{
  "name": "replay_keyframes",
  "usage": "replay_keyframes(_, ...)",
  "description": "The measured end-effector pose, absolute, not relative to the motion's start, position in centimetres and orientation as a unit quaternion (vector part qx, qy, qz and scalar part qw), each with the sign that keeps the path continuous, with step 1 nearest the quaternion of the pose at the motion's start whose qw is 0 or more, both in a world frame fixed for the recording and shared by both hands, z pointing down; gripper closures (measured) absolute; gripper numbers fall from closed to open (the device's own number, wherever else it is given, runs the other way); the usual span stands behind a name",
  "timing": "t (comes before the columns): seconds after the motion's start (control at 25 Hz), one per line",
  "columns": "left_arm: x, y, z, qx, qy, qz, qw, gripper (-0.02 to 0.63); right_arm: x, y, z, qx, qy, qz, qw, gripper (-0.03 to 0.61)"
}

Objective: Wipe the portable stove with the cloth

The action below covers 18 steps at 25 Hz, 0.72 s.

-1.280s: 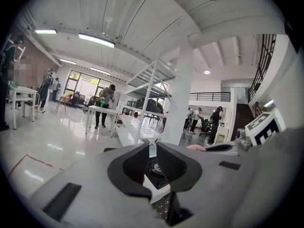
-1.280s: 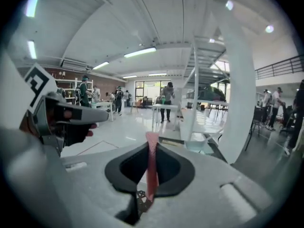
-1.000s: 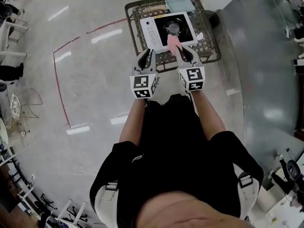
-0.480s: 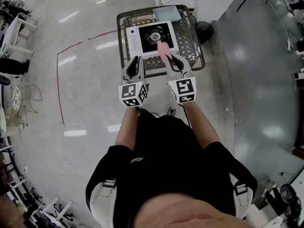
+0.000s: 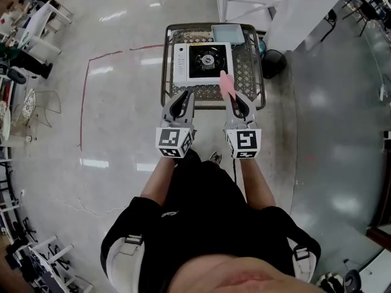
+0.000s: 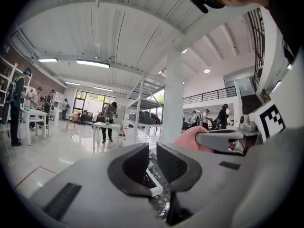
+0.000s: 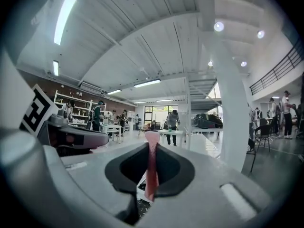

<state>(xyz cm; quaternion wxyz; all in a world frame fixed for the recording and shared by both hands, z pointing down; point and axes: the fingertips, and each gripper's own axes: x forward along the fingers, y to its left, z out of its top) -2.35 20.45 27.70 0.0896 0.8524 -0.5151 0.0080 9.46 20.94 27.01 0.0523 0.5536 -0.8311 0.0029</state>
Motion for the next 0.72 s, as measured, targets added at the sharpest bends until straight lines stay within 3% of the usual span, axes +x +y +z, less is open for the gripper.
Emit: replay_keyframes(0.72, -1.9, 17.6, 28.0, 0.871, -0.484, 0.007, 0.086, 0.568, 7.4, 18.0, 28.1, 0.558, -0.827, 0.023, 0.07, 0.561)
